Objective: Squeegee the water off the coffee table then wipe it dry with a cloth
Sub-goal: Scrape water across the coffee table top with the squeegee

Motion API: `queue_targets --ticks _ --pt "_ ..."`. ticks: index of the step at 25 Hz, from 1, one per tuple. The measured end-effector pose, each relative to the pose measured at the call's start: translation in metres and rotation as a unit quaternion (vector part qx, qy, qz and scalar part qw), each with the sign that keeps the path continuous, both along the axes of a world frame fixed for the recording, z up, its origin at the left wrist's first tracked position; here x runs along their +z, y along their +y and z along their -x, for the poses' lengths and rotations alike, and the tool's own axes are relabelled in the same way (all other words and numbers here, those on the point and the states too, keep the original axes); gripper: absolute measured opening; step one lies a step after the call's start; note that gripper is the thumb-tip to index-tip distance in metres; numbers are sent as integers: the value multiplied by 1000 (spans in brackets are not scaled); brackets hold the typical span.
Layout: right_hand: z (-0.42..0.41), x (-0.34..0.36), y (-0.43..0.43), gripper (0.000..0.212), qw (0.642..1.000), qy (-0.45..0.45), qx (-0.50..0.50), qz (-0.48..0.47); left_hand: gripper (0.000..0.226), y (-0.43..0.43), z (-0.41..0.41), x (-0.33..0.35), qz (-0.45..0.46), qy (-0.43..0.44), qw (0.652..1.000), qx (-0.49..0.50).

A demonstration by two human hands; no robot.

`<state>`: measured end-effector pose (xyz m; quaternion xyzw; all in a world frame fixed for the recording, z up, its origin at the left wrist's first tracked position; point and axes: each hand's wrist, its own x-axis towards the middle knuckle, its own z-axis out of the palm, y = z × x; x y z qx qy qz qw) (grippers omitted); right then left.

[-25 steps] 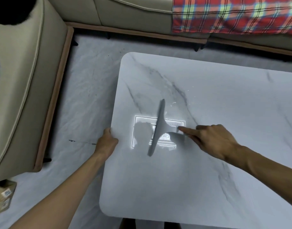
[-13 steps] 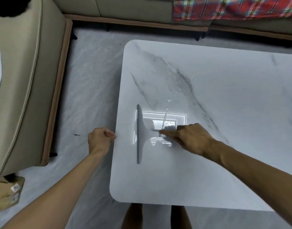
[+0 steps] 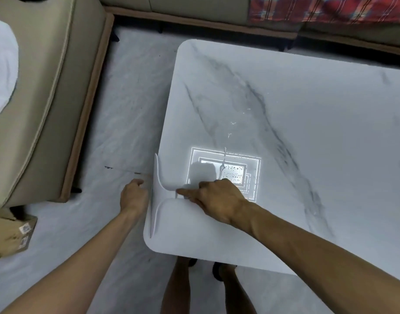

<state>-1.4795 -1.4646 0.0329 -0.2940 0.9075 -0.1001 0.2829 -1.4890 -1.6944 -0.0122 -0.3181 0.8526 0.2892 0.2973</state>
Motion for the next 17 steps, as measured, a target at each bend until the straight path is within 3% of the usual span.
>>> queue_targets --ticks 4,8,10,14,17 --pt "-14 -10 26 53 998 49 35 -34 51 -1 -40 0 -2 -39 999 -27" --pt "-15 23 115 42 995 68 -13 -74 38 18 -71 10 -10 -56 998 -24" --pt "-19 39 134 56 993 78 -29 -88 47 21 -77 14 -9 -65 998 -11" --pt "-33 36 75 40 999 35 2 -26 49 8 -89 18 -28 -28 996 74" --pt "-53 15 -10 49 998 11 69 1 43 -14 -97 18 6 40 991 124"
